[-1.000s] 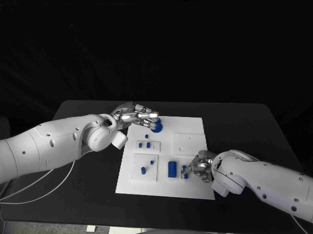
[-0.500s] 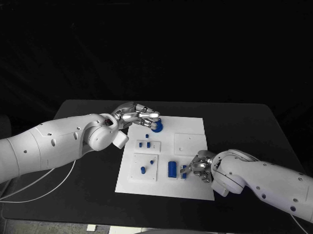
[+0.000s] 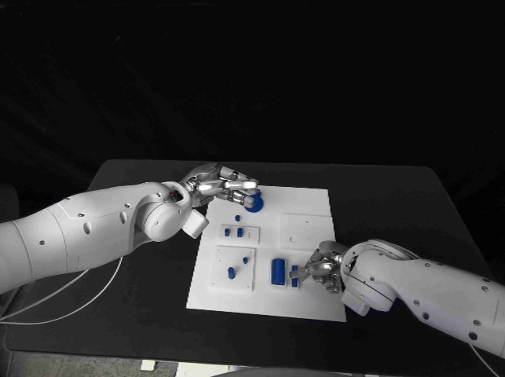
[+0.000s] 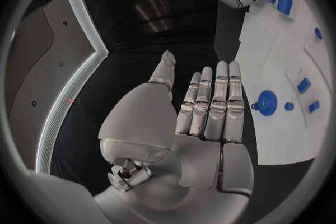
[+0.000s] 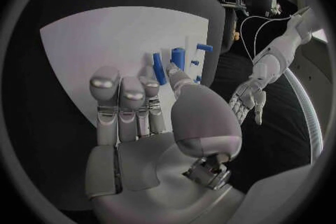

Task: Assemble the parts on the task board

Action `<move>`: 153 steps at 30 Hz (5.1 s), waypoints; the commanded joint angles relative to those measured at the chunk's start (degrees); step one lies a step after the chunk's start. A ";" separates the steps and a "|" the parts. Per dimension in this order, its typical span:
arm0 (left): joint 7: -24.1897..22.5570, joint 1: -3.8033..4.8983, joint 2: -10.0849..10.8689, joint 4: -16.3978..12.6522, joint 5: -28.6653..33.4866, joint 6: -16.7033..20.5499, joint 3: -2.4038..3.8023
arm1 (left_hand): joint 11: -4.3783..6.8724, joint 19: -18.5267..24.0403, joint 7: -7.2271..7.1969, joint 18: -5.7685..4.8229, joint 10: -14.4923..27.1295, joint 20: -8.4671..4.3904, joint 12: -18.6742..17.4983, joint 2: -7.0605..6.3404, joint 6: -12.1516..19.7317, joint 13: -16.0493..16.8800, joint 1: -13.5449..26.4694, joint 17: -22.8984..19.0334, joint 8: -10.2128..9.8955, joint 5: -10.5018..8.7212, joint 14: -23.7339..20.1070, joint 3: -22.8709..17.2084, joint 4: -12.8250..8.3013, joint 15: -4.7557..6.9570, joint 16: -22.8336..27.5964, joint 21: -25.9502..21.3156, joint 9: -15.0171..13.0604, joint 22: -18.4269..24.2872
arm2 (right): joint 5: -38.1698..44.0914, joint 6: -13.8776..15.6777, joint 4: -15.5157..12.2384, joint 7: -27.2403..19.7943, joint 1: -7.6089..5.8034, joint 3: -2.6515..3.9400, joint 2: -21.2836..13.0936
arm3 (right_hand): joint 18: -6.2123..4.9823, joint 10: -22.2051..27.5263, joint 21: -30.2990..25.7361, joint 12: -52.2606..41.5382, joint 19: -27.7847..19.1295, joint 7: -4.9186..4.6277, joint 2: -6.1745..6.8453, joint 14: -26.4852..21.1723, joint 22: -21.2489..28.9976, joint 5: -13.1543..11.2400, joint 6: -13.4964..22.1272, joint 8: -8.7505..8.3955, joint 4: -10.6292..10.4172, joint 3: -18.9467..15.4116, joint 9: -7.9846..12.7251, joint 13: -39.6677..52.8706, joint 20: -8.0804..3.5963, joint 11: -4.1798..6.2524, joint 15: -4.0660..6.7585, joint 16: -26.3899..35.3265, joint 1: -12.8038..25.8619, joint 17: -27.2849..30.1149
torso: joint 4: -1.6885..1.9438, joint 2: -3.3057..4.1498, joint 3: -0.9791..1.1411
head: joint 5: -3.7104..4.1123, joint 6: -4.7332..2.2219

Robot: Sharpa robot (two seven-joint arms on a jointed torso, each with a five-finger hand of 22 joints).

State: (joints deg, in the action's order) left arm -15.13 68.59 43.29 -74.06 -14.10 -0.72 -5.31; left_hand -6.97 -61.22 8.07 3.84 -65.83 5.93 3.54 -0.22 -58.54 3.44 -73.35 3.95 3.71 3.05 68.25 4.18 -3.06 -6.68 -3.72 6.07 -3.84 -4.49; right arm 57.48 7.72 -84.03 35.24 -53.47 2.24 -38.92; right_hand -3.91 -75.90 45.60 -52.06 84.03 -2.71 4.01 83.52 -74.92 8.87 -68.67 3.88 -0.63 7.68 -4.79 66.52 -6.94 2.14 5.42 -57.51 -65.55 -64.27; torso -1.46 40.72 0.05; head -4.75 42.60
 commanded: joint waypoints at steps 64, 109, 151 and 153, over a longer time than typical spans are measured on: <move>-0.74 0.01 0.10 -0.05 -0.11 -0.04 0.01 | -0.20 0.48 0.23 -0.37 0.10 -0.03 -0.10 0.60 0.20 0.07 -0.18 0.00 0.00 0.27 -0.44 -0.12 0.01 0.04 0.13 0.02 -0.02 0.08 | 29.76 7.02 -0.13 -24.78 2.09 -0.70 -2.45 | -0.39 -0.63 2.84 -2.23 2.30 -1.51 -1.82 0.14 -6.17 -2.42 0.61 -0.28 11.85 19.54 1.11 1.35 0.81 -0.65 -0.32 -0.20 -4.68 -0.31 | 0.05 0.01 0.01 | -0.24 0.69; -0.01 0.01 -0.08 0.18 -0.14 -0.73 0.00 | -0.36 0.55 0.43 -0.34 0.56 0.03 -0.09 0.40 0.76 0.08 -0.12 0.00 -0.01 0.09 -0.56 -0.02 0.13 -0.02 0.13 -0.03 -0.02 0.08 | 36.01 12.64 2.44 -19.30 4.75 -0.82 -0.09 | 0.17 -1.52 4.74 -2.43 2.34 -0.09 -1.92 0.34 -6.46 -4.41 -5.17 -0.20 12.92 16.60 0.79 1.74 0.71 0.18 -0.21 -1.07 -5.48 -0.85 | -0.05 0.02 0.04 | -0.31 1.17; -4.86 0.07 -0.92 4.56 3.11 5.47 0.05 | 0.10 0.35 -0.08 -0.40 -0.78 -0.13 -0.11 1.29 -0.71 0.05 -1.24 -0.06 0.02 0.91 -0.44 -0.52 -0.69 0.13 0.15 0.06 -0.04 0.06 | -3.61 15.14 10.37 -38.65 -2.64 6.35 -2.18 | -1.24 4.87 -26.13 14.56 -2.42 -1.90 1.62 -3.44 3.46 1.94 2.61 -0.17 6.19 14.77 0.99 -11.44 1.32 -0.85 -0.88 15.05 -5.13 10.32 | -0.39 -0.66 -0.01 | 2.04 -4.97; -5.36 0.14 -1.41 6.27 3.98 5.96 0.08 | 0.12 0.36 -0.12 -0.39 -0.79 -0.11 -0.11 1.48 -0.73 0.05 -1.31 -0.08 0.00 1.00 -0.63 -0.54 -0.83 0.07 0.19 0.06 -0.02 0.06 | -9.16 14.23 13.85 -40.74 -3.58 7.43 -1.19 | -1.43 4.55 -32.62 21.16 -2.78 -2.53 0.64 -4.28 9.12 3.12 3.27 -0.45 6.85 13.48 1.07 -19.92 1.89 -0.97 -1.53 20.40 -5.02 13.80 | -0.61 -1.15 -0.17 | 2.25 -6.19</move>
State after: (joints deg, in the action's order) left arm -17.83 68.61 42.12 -68.16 -12.62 2.86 -5.32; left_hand -6.97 -61.22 7.97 3.84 -66.24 5.93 3.54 0.91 -59.04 3.44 -74.48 3.94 3.71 3.76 67.91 3.70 -3.58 -6.60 -3.72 6.07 -3.84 -4.49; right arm 61.35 24.91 -70.97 1.06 -57.01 9.80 -40.27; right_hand -4.84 -70.90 13.60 -31.29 80.53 -5.14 5.19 78.62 -66.22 11.99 -65.46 3.37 6.20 21.40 -3.79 47.24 -5.00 0.98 3.96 -37.19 -70.51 -50.60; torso -1.75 40.19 0.07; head -2.79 37.79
